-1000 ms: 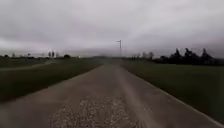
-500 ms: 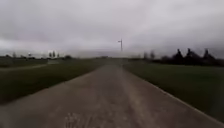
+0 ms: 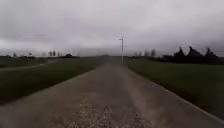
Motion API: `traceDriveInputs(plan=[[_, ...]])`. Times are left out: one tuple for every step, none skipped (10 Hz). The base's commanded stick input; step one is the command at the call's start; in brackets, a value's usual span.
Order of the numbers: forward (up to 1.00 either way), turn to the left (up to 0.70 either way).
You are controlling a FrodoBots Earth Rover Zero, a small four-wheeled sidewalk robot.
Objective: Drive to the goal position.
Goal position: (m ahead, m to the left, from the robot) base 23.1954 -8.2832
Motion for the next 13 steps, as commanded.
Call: traceDriveInputs(plan=[[0.74, 0.0], [0.85, 0.0], [0.85, 0.0], [0.85, 0.0], [0.85, 0.0], [0.85, 0.0], [0.85, 0.0], [0.85, 0.0], [0.85, 0.0], [0.85, 0.0], [0.85, 0.0], [0.85, 0.0], [0.85, 0.0]])
